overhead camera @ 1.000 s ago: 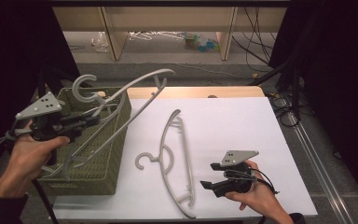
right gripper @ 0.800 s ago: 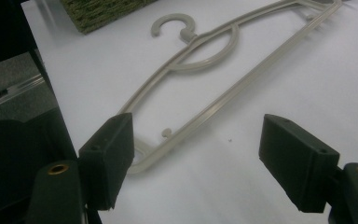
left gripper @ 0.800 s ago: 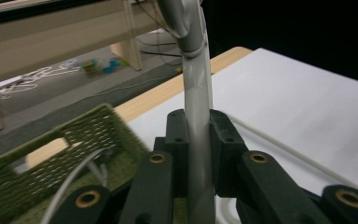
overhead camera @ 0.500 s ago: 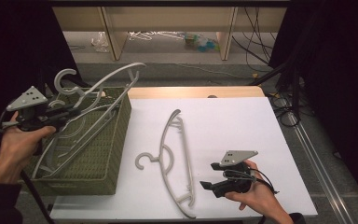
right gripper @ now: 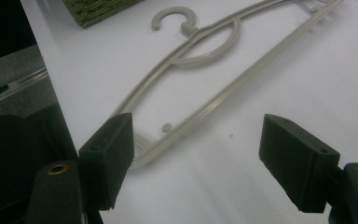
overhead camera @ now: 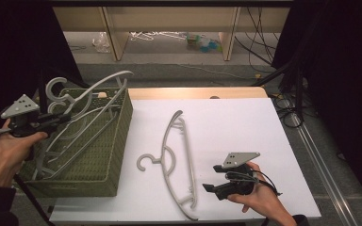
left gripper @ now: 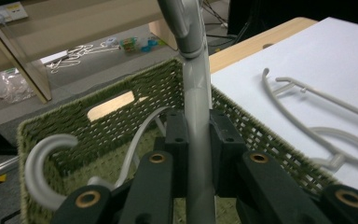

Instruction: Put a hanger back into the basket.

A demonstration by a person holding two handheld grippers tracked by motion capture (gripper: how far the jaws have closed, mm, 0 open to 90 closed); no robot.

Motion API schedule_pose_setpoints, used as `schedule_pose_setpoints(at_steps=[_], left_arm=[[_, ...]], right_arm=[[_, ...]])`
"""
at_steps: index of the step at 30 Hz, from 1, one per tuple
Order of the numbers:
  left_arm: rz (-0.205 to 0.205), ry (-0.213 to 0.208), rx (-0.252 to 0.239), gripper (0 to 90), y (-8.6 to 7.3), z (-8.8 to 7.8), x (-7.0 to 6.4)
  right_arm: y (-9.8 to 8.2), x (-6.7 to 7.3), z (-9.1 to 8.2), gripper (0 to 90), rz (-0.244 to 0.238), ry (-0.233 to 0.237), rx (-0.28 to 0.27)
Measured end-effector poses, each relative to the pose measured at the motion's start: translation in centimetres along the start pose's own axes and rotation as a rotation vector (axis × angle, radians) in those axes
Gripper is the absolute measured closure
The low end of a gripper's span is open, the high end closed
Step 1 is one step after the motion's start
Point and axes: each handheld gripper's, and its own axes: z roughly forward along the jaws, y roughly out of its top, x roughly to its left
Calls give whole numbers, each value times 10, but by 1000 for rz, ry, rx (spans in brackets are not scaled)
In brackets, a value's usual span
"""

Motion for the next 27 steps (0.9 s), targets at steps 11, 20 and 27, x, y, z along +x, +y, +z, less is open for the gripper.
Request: schedule_pose_setpoints(at_steps=[11, 20, 27], left_arm=[[6, 28, 50, 791, -22, -2, 16], [-14, 28, 89, 791, -33, 1, 21], [-24, 24, 137, 790, -41, 10, 22]], right_arm=[[0, -1, 1, 274, 1, -3, 1], [0, 0, 1, 275, 4, 6, 10], [-1, -1, 1, 275, 0, 2, 10]])
